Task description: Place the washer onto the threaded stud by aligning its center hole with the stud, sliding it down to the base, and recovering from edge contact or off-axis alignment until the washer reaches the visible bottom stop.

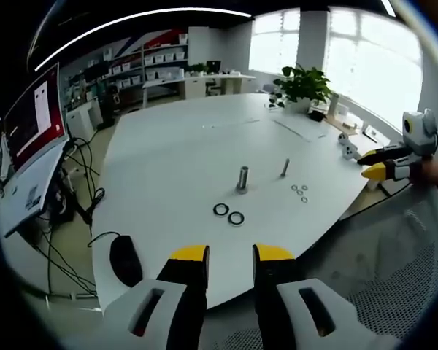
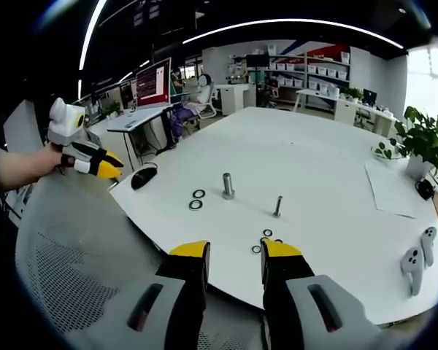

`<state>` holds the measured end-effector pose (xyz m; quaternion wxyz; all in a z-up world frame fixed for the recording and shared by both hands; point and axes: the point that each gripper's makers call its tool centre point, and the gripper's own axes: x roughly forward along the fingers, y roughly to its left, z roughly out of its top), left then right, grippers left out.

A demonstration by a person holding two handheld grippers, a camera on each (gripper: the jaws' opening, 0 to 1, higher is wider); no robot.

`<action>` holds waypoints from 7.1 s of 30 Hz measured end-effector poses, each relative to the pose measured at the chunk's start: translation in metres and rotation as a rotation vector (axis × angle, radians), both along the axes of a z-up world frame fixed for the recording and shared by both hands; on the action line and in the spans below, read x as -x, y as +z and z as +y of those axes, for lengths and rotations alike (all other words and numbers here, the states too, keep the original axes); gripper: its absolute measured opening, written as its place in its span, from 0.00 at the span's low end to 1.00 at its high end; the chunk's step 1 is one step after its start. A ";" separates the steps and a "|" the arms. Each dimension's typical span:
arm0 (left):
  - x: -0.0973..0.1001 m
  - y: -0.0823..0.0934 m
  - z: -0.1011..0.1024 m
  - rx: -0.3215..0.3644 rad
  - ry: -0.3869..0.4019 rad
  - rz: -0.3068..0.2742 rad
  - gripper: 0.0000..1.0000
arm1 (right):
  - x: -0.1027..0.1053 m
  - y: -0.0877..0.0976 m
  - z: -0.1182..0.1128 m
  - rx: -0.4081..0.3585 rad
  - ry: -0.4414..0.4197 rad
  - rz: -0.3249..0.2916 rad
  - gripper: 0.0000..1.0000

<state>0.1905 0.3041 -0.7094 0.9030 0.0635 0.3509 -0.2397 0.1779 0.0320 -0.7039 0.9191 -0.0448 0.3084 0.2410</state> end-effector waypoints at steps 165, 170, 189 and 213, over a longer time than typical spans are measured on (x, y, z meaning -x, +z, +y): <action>-0.090 -0.155 -0.080 -0.404 -0.299 0.445 0.21 | 0.002 -0.012 -0.009 -0.016 -0.052 0.067 0.33; -0.082 -0.156 -0.067 -0.437 -0.327 0.471 0.21 | 0.003 -0.012 -0.010 -0.014 -0.052 0.069 0.33; -0.070 -0.158 -0.051 -0.535 -0.456 0.527 0.24 | 0.003 -0.012 -0.010 -0.009 -0.048 0.069 0.33; -0.069 -0.159 -0.050 -0.523 -0.454 0.512 0.20 | 0.004 -0.012 -0.010 -0.006 -0.042 0.069 0.33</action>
